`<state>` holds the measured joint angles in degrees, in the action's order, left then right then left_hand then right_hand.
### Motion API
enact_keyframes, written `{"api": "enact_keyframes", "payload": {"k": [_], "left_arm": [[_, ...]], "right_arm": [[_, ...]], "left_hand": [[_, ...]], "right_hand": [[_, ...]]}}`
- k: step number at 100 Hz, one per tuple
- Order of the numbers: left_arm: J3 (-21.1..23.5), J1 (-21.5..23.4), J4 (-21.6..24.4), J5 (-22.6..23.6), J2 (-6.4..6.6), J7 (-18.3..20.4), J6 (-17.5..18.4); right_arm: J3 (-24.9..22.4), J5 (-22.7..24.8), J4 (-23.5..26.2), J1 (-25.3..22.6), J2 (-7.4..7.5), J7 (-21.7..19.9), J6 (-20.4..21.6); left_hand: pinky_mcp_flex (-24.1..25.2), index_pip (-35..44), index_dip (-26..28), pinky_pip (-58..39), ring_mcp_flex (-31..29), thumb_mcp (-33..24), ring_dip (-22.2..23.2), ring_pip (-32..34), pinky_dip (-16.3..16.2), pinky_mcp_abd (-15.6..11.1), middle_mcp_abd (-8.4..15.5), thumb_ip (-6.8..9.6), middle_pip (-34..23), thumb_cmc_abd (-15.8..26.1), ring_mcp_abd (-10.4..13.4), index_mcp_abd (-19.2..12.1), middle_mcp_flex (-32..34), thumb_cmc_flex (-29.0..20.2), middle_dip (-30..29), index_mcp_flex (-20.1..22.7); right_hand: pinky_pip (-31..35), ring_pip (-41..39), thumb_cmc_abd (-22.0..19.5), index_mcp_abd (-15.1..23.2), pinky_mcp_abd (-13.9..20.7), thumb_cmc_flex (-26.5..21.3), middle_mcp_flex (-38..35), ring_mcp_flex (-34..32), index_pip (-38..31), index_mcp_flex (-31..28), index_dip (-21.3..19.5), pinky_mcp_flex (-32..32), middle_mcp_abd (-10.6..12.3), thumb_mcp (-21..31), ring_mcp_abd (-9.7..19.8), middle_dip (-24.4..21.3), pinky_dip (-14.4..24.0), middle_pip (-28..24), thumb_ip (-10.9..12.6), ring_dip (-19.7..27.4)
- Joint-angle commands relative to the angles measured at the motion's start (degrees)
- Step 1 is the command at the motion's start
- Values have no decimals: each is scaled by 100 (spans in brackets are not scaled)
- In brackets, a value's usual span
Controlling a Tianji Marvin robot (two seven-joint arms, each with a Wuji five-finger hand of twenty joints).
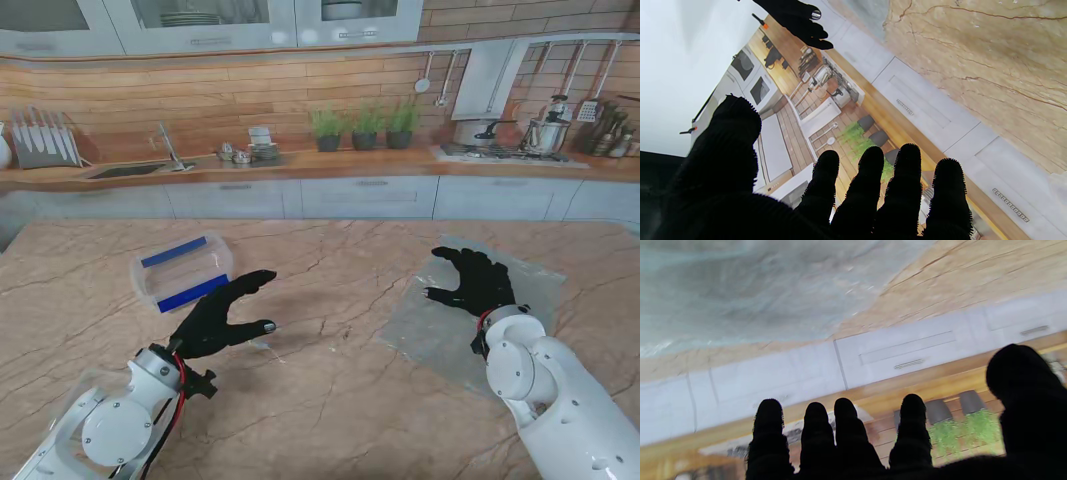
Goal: Fold the bubble film and place it into the plastic crate
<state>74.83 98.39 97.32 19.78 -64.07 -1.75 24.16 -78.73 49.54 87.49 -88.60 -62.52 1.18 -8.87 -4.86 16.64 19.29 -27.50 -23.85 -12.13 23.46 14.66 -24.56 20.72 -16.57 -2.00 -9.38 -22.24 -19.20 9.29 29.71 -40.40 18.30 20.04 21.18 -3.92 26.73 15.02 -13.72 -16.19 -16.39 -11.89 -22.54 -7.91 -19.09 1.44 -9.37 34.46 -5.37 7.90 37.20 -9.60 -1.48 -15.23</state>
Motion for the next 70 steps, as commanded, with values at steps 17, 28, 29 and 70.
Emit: {"api": "enact_keyframes", "payload": {"k": [17, 28, 29, 70], "left_arm": [[-11, 95, 108, 155, -14, -45, -55], [-30, 92, 131, 137, -12, -23, -102], [-31, 92, 135, 136, -12, -21, -108], [0, 177, 303, 300, -1, -27, -278]], "right_arm": [[102, -161, -568, 300, -19, 253, -587], [210, -249, -860, 432, -46, 374, -793], [220, -262, -883, 443, -48, 375, -813], [931, -318, -1555, 788, 26, 15, -1050]], "left_hand": [[14, -133, -71, 5, 122, 262, 19, -86, -87, -92, 80, 31, 89, 275, 42, -198, -134, -70, -97, -94], [20, -132, -74, -1, 118, 321, 20, -82, -83, -97, 89, 37, 89, 304, 51, -205, -130, -86, -97, -82], [22, -133, -74, -1, 124, 326, 19, -84, -83, -96, 91, 38, 90, 312, 53, -208, -133, -88, -97, -84], [19, -141, -85, -74, 116, 563, 20, -65, -86, -79, 62, 51, 90, 538, 32, -201, -96, -215, -101, -55]], "right_hand": [[-413, 71, 226, -196, 24, 390, 282, 224, 209, 226, 286, -267, -50, 201, -45, -38, -241, 56, -171, 102], [-408, 35, 258, -222, -6, 381, 309, 209, 223, 221, 322, -210, -59, 227, -67, -17, -259, 8, -176, 98], [-405, 25, 296, -223, -15, 374, 314, 194, 224, 222, 325, -201, -56, 223, -78, -15, -259, 4, -178, 96], [-443, -182, 941, -129, -292, -107, 249, 57, -161, 216, 273, -62, -47, 254, -229, 104, -403, -293, -218, 110]]}}
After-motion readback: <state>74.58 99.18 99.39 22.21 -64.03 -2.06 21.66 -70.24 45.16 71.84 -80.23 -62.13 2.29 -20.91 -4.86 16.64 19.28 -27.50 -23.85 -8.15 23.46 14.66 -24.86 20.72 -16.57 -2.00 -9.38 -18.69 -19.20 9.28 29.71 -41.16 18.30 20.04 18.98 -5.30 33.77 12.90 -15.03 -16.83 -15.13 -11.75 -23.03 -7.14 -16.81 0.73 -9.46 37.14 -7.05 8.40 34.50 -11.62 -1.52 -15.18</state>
